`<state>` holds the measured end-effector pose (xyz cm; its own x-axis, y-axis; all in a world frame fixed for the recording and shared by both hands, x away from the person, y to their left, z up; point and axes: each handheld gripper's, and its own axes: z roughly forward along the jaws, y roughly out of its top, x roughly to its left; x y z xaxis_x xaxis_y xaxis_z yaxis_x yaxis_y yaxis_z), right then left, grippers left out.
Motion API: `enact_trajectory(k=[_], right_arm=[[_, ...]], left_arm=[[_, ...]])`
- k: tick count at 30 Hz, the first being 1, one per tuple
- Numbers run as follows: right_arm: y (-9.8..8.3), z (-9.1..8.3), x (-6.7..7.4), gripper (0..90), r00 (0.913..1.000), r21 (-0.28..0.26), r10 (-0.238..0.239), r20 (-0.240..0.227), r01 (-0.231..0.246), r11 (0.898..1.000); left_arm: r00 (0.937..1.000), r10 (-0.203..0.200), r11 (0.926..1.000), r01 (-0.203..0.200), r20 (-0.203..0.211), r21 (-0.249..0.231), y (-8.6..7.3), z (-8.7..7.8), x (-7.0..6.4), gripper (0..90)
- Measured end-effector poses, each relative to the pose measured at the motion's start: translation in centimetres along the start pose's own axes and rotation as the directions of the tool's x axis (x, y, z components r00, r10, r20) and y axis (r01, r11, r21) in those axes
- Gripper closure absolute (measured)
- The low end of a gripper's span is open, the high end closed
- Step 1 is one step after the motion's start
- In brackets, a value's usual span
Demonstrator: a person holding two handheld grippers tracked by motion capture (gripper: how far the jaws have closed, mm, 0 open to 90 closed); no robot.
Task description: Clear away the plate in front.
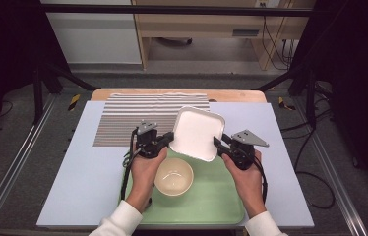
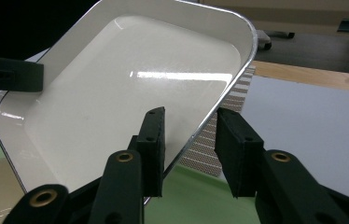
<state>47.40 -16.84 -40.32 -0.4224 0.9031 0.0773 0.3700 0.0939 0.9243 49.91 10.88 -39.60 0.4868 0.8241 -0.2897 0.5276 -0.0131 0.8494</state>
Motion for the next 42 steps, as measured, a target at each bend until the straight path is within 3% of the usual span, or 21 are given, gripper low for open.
enact_trajectory(k=[17, 19, 26, 33, 38, 42], right_arm=[[0.5, -0.4, -1.3, 81.6, 0.9914, -0.005, 0.129, 0.021, -0.129, 0.992], [0.5, -0.4, -1.7, 83.3, 0.9855, -0.005, 0.169, 0.018, -0.168, 0.986], [0.6, -0.6, -2.3, 86.7, 0.9734, 0.006, 0.229, 0.001, -0.229, 0.973], [0.6, -0.7, -2.7, 88.5, 0.9658, 0.008, 0.259, -0.004, -0.259, 0.966], [0.6, -0.8, -3.1, 88.8, 0.963, 0.005, 0.269, 0.001, -0.269, 0.963], [0.7, -0.9, -3.6, 88.8, 0.9576, 0.009, 0.288, -0.001, -0.288, 0.958]], left_arm=[[0.9991, 0.029, 0.9994, -0.03, 0.031, 0.019, -0.6, 0.1, -1.5, 86.0], [0.9988, 0.031, 0.9993, -0.032, 0.037, 0.019, -0.7, 0.1, -1.7, 85.6], [0.9983, 0.036, 0.9989, -0.038, 0.045, 0.029, -1.2, 0.4, -2.1, 84.9], [0.9979, 0.036, 0.9988, -0.038, 0.054, 0.033, -1.5, 0.7, -2.3, 84.4], [0.9958, 0.051, 0.9985, -0.052, 0.076, 0.013, -1.5, 0.8, -2.5, 83.0], [0.995, 0.063, 0.9977, -0.061, 0.077, -0.029, -1.4, 0.5, -2.5, 75.3]])
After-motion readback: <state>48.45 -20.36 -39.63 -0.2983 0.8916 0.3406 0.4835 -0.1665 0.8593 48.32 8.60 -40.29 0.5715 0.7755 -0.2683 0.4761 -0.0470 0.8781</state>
